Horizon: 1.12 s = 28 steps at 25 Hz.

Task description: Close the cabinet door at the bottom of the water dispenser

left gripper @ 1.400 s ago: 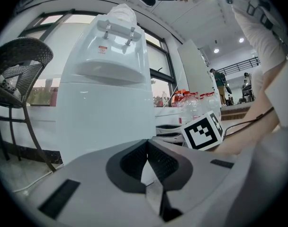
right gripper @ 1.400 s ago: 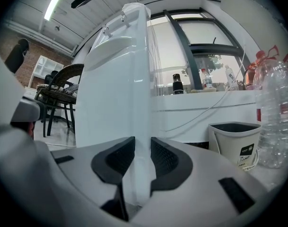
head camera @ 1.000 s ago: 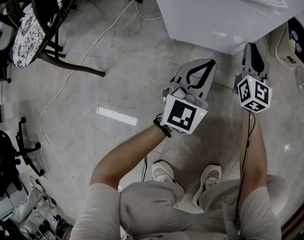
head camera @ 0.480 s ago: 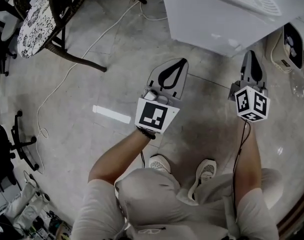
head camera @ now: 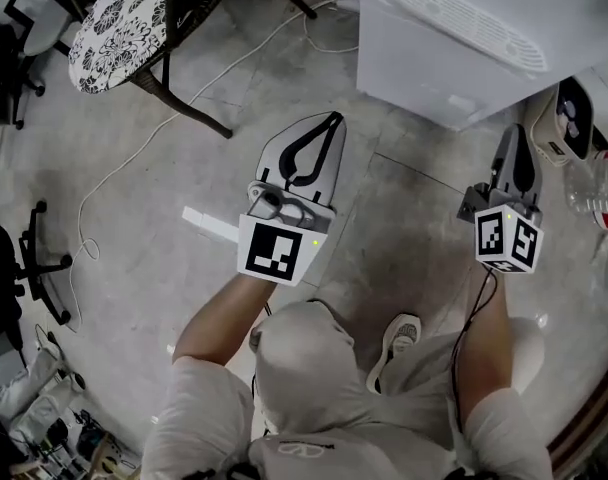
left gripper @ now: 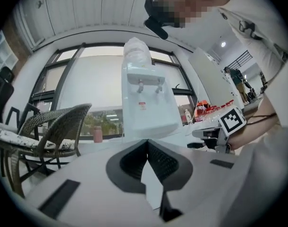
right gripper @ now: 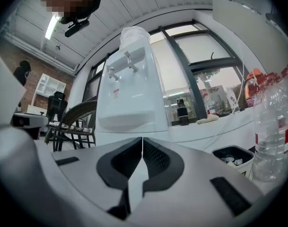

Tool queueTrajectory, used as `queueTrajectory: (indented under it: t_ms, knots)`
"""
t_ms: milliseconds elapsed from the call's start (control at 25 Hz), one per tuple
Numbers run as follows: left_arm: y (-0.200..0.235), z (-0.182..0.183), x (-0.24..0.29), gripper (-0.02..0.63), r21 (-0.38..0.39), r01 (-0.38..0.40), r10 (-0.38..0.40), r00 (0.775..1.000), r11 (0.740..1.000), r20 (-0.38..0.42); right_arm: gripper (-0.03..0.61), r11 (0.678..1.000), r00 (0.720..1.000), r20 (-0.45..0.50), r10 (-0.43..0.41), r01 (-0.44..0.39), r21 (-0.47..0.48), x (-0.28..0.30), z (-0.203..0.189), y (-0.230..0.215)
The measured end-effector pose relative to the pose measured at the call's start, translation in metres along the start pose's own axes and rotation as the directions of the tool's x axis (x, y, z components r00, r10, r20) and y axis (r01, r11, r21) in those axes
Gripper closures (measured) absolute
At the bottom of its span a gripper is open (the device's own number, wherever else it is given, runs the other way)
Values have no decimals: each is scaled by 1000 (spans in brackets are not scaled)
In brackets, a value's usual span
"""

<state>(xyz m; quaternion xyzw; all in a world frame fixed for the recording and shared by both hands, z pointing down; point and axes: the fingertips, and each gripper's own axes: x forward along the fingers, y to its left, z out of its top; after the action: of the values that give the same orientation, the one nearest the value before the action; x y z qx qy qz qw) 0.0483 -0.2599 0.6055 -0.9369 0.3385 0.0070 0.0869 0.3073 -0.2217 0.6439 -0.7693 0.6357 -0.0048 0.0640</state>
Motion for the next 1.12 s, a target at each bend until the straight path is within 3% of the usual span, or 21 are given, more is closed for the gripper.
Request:
queueTrajectory:
  t_ms: [200,320,520,880,1040,1120]
  knots:
    - [3,33,-9,606,-23,-27,27,1000,999,-4,558,999,999,-3,43,-43,6,-15,40,23]
    - [9,81,-18,606,-76,-63,62,998,995,-21,558,997,997,-22,72,-72,8,-28,91,34]
    - [24,219,-36,606,-42,-124,124,992,991,4,558,995,995,-22,95,-95,9,-49,224,47]
    - [65,478,-66,606,-101,-198,195,980,975,-41,558,996,992,-97,78,-82,-31,-105,484,48]
    - [78,576,-81,606,-12,-229,228,971,973,-64,558,996,991,-108,73,-79,-48,-129,593,52]
    - [82,614,-89,606,-13,-244,242,967,970,-76,558,995,991,-104,81,-87,-57,-142,642,55]
